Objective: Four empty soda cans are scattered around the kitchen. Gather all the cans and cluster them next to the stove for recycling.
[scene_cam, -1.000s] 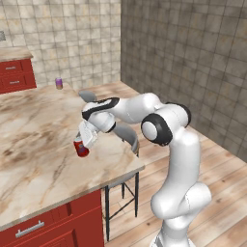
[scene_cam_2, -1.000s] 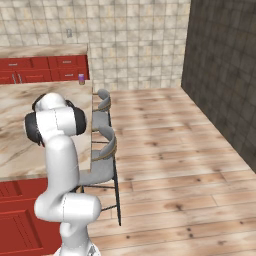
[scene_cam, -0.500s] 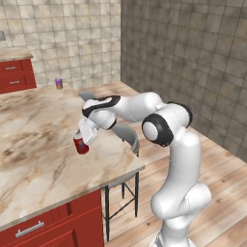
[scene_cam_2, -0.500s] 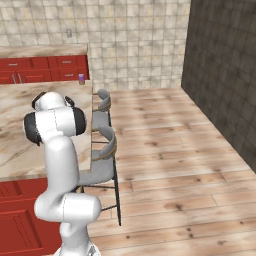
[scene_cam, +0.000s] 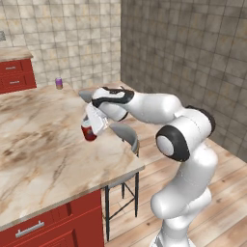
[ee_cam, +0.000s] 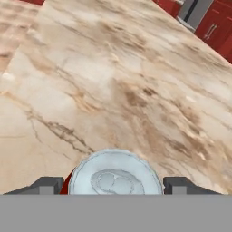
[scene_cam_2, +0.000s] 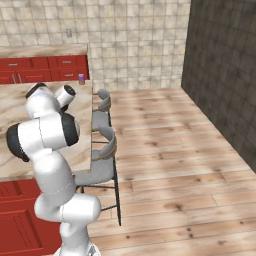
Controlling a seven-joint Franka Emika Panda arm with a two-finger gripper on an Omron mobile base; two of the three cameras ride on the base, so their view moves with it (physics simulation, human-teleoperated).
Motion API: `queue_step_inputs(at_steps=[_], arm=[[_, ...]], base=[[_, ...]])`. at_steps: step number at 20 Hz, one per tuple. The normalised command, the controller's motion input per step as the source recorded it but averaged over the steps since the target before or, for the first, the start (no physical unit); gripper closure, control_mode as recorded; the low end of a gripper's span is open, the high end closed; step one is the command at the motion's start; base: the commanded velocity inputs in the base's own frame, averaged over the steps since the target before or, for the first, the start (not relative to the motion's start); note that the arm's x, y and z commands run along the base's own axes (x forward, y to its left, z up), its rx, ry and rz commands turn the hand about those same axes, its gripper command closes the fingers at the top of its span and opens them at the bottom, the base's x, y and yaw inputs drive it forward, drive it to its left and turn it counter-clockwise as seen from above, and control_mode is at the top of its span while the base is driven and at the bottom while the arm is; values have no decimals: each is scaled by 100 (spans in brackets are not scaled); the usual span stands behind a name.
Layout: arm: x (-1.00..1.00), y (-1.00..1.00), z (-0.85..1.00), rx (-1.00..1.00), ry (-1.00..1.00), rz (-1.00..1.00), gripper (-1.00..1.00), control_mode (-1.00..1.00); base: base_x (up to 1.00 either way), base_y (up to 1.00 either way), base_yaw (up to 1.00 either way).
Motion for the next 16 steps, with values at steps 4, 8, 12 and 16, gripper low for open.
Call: queue_step_inputs(at_steps=[4, 8, 12, 16], arm=[[-53, -49, 60, 7, -21, 0, 100, -100], [-50, -51, 69, 9, -14, 0, 100, -100], [-40, -50, 69, 10, -4, -1, 100, -100], [-45, -41, 61, 8, 0, 0, 100, -100]], base=[[0, 0, 0], [0, 0, 0], [0, 0, 0], [0, 0, 0]])
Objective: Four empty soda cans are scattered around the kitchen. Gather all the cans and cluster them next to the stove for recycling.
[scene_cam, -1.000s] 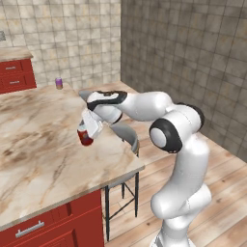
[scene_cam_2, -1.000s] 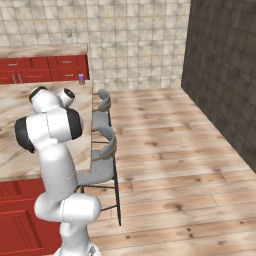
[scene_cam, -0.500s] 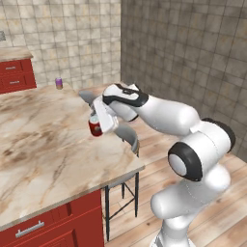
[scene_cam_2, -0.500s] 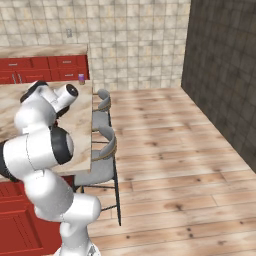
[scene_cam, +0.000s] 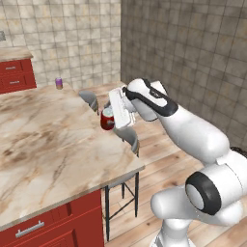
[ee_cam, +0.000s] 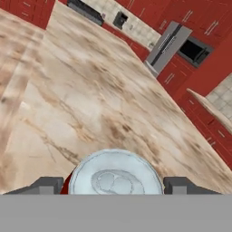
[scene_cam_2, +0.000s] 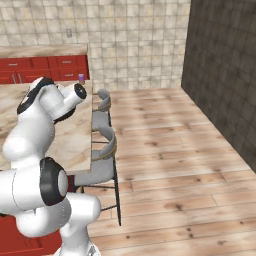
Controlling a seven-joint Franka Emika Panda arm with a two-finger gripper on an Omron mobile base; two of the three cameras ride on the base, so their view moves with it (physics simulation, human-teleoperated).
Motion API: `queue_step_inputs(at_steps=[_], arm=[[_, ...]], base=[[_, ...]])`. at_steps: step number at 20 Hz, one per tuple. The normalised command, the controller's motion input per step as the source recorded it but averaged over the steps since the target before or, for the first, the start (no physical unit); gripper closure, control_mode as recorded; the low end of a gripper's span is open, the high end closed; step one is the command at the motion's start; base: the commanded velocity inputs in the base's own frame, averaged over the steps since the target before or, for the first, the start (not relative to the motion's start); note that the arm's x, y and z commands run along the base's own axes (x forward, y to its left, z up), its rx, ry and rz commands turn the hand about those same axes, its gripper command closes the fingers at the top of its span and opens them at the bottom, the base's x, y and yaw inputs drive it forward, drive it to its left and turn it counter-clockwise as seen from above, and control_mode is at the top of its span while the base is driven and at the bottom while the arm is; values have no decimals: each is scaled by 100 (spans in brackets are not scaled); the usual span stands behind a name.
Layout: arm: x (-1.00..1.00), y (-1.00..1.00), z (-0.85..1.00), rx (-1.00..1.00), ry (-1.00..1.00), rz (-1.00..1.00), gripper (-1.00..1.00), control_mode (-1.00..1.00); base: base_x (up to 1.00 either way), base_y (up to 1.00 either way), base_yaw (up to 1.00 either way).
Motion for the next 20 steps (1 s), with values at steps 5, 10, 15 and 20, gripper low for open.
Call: queue_step_inputs(at_steps=[5, 10, 15, 20], arm=[[-48, -28, 38, 0, 1, 0, 100, -100], [-42, -29, 28, 0, 5, 0, 100, -100], [-33, -24, 24, 0, 0, 0, 100, -100], [-8, -9, 7, 0, 0, 0, 100, -100]], base=[[0, 0, 0], [0, 0, 0], [0, 0, 0], [0, 0, 0]])
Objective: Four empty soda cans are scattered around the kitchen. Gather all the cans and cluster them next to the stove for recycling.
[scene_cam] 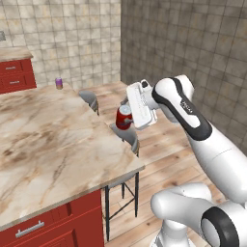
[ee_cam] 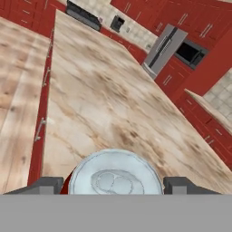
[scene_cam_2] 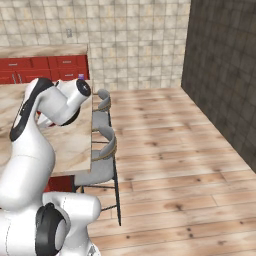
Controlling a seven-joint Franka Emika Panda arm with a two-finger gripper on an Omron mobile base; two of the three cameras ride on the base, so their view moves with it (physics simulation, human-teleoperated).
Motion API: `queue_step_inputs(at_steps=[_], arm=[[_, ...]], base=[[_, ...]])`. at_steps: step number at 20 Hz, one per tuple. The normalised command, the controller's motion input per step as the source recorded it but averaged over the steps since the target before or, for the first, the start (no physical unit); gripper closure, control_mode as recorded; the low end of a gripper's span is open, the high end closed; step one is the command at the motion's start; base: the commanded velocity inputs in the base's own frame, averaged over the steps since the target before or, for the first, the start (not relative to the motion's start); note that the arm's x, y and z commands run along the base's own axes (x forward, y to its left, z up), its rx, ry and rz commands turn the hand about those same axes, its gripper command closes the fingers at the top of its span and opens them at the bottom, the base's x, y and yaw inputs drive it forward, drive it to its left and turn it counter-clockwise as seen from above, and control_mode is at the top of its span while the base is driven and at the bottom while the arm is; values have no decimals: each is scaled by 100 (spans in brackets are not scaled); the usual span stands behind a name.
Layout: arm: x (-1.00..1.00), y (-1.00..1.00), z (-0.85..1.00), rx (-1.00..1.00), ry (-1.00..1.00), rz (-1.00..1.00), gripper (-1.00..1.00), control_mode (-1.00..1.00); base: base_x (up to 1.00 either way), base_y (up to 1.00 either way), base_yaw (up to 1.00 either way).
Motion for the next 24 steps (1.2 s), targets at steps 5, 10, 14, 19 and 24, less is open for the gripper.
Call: queue_step_inputs(at_steps=[5, 10, 14, 19, 24], arm=[[0, 0, 0, 0, 0, 0, 100, 100], [0, 0, 0, 0, 0, 0, 100, 100], [0, 0, 0, 0, 0, 0, 100, 100], [0, 0, 0, 0, 0, 0, 100, 100], [0, 0, 0, 0, 0, 0, 100, 100]], base=[[-15, -6, 0], [-79, -31, 0], [-69, -13, 0], [-6, 54, 6], [0, 78, 16]])
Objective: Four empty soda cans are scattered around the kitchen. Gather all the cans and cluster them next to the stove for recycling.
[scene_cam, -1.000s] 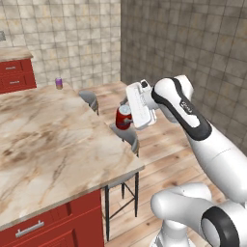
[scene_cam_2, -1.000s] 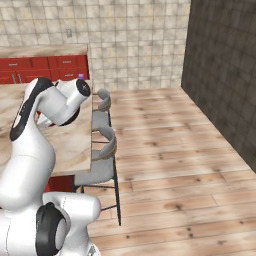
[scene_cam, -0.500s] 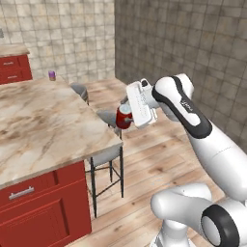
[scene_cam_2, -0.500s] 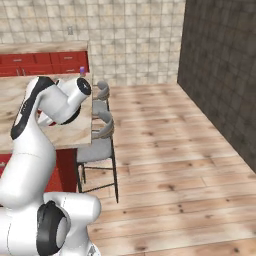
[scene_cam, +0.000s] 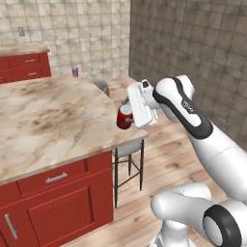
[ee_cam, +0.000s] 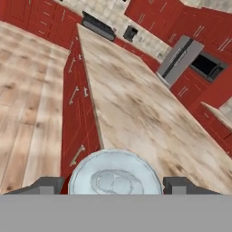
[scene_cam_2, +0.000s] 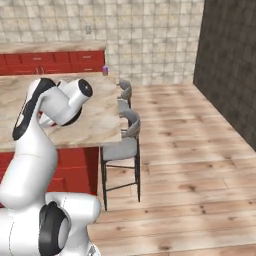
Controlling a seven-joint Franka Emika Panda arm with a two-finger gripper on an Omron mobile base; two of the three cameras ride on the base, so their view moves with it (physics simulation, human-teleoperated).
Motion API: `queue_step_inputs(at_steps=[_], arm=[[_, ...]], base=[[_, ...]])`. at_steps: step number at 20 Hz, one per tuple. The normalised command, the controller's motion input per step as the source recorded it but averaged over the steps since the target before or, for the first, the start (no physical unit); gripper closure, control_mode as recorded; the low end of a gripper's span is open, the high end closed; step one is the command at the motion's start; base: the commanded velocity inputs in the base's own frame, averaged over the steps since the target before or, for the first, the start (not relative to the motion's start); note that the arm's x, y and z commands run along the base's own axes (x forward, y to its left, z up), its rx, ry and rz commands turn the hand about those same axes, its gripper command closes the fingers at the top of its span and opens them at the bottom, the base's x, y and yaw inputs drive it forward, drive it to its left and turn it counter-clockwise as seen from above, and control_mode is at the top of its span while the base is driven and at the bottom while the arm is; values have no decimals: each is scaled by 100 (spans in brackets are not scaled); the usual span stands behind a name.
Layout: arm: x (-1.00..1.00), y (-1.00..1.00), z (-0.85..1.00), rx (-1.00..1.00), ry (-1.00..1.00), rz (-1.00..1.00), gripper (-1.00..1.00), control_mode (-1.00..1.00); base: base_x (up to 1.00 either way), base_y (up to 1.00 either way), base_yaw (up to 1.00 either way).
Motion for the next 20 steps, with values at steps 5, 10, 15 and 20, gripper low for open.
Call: queue_step_inputs(at_steps=[5, 10, 15, 20], arm=[[0, 0, 0, 0, 0, 0, 100, 100], [0, 0, 0, 0, 0, 0, 100, 100], [0, 0, 0, 0, 0, 0, 100, 100], [0, 0, 0, 0, 0, 0, 100, 100]], base=[[-2, 60, 33], [-7, 49, 38], [-10, 40, 42], [-8, 37, 44]])
